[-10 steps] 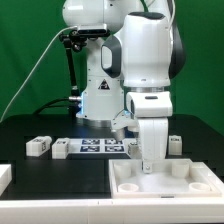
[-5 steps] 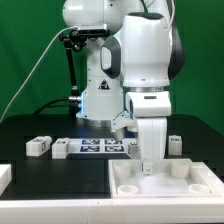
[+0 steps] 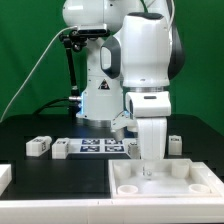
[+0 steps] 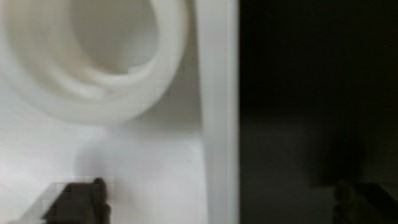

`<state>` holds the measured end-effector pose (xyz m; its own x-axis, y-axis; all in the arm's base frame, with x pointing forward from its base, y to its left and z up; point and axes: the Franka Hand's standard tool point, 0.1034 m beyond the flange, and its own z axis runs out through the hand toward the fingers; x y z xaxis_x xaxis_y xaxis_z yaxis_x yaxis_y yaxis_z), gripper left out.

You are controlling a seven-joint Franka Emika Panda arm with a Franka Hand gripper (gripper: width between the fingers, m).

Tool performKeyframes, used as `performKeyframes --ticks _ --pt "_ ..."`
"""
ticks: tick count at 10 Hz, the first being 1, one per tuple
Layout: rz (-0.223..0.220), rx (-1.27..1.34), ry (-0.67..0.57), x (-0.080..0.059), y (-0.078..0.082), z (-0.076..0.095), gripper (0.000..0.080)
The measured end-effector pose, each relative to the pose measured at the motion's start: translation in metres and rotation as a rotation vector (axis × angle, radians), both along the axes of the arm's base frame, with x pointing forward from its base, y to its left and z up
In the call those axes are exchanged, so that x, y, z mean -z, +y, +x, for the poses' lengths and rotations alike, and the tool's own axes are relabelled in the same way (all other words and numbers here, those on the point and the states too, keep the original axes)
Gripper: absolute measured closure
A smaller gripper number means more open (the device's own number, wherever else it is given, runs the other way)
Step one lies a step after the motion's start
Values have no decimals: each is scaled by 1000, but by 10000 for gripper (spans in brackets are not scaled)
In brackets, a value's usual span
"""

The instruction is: Assemble one leg

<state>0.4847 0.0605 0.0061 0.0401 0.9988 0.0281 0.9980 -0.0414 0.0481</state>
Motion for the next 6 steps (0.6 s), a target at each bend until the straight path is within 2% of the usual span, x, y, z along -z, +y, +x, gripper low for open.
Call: performKeyframes --ticks 4,6 --pt "0 3 -3 -2 0 0 150" --pt "-5 21 -30 -27 2 -5 150"
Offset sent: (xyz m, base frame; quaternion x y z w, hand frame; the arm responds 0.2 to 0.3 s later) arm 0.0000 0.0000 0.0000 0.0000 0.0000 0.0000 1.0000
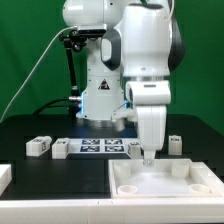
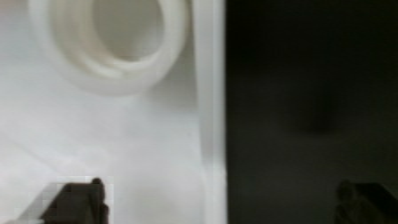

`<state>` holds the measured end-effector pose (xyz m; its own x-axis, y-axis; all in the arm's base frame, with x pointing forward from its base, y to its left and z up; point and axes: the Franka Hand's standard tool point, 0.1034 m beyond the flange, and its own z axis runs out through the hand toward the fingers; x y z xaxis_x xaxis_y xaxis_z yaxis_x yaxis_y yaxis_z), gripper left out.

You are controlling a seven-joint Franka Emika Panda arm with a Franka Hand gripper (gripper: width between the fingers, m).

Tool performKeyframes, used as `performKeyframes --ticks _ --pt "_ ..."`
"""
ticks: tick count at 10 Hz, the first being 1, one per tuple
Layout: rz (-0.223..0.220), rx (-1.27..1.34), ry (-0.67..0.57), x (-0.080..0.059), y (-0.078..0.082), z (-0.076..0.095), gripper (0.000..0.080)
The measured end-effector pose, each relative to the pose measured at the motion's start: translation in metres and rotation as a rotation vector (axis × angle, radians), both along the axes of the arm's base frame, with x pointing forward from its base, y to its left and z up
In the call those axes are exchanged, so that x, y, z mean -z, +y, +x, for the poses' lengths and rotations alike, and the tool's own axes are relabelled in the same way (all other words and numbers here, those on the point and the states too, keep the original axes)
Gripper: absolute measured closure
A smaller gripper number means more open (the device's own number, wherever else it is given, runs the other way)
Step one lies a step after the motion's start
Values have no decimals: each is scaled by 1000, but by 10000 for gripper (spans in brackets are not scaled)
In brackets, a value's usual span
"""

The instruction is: Assemble one leg

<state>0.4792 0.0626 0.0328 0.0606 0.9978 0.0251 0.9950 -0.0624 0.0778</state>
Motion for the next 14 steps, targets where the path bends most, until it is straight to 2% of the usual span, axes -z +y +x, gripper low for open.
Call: performKeyframes --ticks 3,4,7,9,10,14 --pt "-15 58 -25 -38 2 -7 150" --pt "-15 80 -33 -44 2 -9 150" --pt "-9 125 -28 -41 2 -9 150" --pt "21 367 -21 -40 2 -11 150" --pt "41 527 -2 -37 0 -20 150" --pt "110 995 29 -29 13 -37 150"
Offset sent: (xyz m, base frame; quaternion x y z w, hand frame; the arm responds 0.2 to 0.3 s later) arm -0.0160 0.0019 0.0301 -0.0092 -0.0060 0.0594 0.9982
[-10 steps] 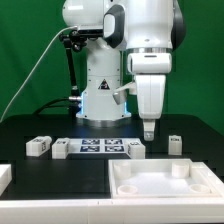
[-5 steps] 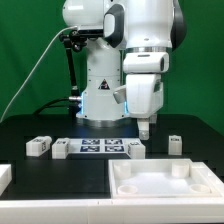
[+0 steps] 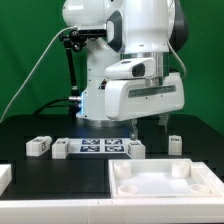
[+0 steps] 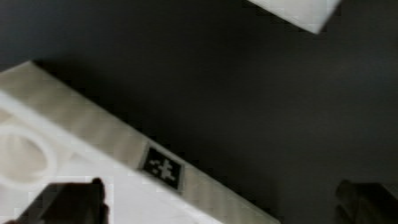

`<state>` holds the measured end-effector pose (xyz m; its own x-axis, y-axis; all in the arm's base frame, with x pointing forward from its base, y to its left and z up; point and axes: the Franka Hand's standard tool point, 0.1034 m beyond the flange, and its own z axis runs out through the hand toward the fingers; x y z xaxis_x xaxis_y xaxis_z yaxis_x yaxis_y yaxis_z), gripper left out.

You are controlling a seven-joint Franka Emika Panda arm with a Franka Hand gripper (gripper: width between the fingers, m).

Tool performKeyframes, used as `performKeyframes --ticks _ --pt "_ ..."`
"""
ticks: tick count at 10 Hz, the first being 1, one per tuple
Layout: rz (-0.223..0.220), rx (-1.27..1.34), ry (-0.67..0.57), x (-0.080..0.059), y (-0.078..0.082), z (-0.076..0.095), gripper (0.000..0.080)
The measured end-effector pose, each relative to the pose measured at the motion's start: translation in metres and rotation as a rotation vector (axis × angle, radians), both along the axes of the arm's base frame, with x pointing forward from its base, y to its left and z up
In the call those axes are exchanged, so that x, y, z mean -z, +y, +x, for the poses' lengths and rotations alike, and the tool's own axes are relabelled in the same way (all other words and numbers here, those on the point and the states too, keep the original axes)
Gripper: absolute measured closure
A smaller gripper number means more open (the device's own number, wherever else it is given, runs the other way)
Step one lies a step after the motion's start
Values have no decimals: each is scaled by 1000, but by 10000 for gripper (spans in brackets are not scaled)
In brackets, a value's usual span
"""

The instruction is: Assemble one leg

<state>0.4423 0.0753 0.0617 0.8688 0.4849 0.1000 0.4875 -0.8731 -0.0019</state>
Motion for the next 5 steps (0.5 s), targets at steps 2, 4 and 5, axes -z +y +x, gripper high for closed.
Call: performKeyframes --ticks 2,4,5 --pt "18 102 -8 3 -1 4 150" --pt "38 254 3 3 0 3 150" --pt "46 310 7 4 1 2 150"
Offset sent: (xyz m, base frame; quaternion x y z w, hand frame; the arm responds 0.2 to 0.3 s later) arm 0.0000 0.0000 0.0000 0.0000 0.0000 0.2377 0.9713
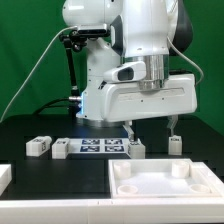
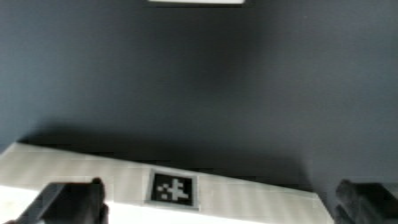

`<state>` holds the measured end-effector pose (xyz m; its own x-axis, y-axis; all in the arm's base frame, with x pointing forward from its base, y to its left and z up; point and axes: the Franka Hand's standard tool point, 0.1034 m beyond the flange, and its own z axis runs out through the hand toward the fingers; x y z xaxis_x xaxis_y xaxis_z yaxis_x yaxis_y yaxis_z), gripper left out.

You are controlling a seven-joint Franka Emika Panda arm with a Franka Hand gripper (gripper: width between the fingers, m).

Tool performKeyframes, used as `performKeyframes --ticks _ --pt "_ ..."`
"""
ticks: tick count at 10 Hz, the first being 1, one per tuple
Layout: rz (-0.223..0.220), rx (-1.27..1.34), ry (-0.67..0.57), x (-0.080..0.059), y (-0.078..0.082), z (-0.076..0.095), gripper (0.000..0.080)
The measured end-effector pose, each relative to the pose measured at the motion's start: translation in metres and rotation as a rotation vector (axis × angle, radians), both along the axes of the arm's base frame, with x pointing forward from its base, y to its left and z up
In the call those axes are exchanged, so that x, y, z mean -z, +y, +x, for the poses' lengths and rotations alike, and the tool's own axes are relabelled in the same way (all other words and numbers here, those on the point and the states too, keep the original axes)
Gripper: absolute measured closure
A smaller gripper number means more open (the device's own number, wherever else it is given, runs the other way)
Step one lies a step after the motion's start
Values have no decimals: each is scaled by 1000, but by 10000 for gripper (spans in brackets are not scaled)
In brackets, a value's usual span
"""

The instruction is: Assemble one leg

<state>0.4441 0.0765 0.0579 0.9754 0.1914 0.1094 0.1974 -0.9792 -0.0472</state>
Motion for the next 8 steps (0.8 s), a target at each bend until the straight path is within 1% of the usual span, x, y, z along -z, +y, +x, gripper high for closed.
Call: performKeyframes --ticks 1,2,3,5,6,8 --pt "29 177 -7 2 4 -8 150" --pt "50 310 9 6 14 -21 150" --pt "68 410 25 5 31 -30 150" --pt "99 594 48 4 52 -37 150" --pt "111 675 59 4 56 -39 150" --pt "110 668 61 5 55 -39 150"
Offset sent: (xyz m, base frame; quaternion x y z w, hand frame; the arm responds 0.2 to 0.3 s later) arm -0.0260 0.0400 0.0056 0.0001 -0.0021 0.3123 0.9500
